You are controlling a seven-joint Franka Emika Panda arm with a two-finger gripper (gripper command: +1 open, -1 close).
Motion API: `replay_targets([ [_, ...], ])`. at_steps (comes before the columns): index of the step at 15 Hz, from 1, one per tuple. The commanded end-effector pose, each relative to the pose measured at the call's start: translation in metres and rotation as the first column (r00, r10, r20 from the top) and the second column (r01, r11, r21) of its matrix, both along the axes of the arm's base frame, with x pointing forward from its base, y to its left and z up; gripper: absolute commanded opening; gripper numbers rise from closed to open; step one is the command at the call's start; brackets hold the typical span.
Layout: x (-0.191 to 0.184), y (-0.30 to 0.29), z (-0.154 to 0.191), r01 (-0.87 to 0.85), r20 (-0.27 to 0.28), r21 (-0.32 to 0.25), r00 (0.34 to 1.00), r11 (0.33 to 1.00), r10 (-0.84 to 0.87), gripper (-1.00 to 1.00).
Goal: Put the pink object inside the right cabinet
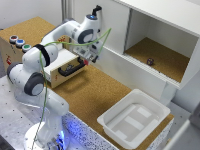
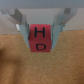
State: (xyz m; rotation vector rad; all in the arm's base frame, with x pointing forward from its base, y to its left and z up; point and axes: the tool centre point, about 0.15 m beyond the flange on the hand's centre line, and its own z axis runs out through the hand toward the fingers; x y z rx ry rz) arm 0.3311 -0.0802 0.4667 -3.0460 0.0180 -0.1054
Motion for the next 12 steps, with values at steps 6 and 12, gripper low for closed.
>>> replay_targets([
  [6, 0.097, -0.16, -0.011, 0.007, 0.123, 0.06, 0.992, 0.998, -0.015, -1.0],
  [12, 0.179, -0.181, 0.022, -0.137, 0.199, 0.006, 0.971, 0.991, 0.133, -1.0],
])
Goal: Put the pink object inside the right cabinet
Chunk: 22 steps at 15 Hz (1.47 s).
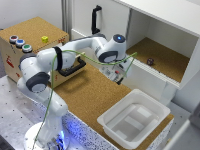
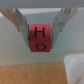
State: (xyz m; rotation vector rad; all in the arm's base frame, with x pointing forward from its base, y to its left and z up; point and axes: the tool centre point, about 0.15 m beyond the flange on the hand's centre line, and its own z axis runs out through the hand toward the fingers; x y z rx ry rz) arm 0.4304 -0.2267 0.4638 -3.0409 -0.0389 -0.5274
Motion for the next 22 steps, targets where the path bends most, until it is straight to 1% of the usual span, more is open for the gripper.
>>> replay_targets([
  [1, 0.089, -0.043, 0.024, -0.114, -0.079, 0.04, 0.99, 0.993, 0.117, -1.0],
  [5, 0.121, -0.088, 0.022, -0.093, -0.111, 0.007, 0.989, 0.996, 0.093, -1.0],
  [8, 0.134, -0.116, 0.023, -0.068, -0.112, -0.001, 0.991, 0.998, 0.068, -1.0],
  [10, 0.142, -0.136, 0.025, -0.048, -0.101, -0.011, 0.994, 0.999, 0.046, -1.0],
  [13, 0.152, -0.157, 0.026, -0.015, -0.057, -0.011, 0.998, 1.0, 0.014, -1.0],
  [18, 0.18, -0.171, 0.015, -0.02, -0.033, -0.01, 0.999, 1.0, 0.019, -1.0],
  [20, 0.197, -0.174, 0.013, -0.023, -0.017, -0.01, 1.0, 1.0, 0.022, -1.0],
  [22, 0.211, -0.177, 0.009, -0.028, -0.014, -0.001, 1.0, 1.0, 0.028, -1.0],
])
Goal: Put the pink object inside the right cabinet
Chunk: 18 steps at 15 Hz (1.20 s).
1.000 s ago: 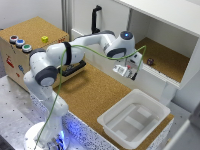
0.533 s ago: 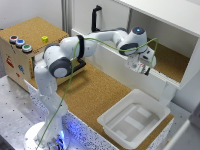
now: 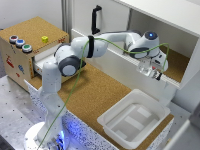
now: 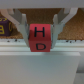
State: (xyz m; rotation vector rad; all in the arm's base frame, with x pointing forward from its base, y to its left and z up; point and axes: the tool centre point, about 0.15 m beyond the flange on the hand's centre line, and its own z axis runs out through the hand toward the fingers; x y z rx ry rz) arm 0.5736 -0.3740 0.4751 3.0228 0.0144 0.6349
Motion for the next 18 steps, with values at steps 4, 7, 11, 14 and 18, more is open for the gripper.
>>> replay_targets([
  [4, 0.096, -0.036, -0.001, -0.077, -0.075, 0.111, 0.994, 0.991, 0.085, -1.0],
  [7, 0.113, -0.037, 0.003, -0.081, -0.05, 0.127, 0.995, 0.989, 0.088, -1.0],
  [11, 0.122, -0.02, -0.003, -0.103, -0.061, 0.133, 0.992, 0.986, 0.112, -1.0],
  [14, 0.122, -0.004, -0.005, -0.115, -0.062, 0.123, 0.99, 0.986, 0.124, 1.0],
  [18, 0.086, 0.02, 0.024, -0.079, 0.012, 0.039, 0.997, 0.996, 0.079, 1.0],
])
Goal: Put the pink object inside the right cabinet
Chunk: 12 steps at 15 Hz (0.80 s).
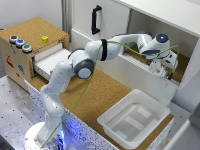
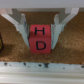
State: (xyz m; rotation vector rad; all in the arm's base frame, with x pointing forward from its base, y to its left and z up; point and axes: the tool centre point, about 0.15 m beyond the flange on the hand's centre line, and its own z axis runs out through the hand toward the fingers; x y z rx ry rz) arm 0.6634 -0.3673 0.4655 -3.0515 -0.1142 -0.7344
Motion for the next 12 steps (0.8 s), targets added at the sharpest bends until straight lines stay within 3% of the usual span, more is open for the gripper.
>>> replay_targets([
  [1, -0.014, 0.018, 0.039, 0.002, -0.038, -0.022, 0.999, 1.0, -0.002, 1.0],
  [7, -0.082, 0.049, 0.056, 0.059, -0.031, -0.041, 0.998, 0.997, -0.061, 1.0],
  [12, -0.127, 0.102, 0.065, 0.051, -0.087, -0.071, 0.995, 0.996, -0.057, 1.0],
])
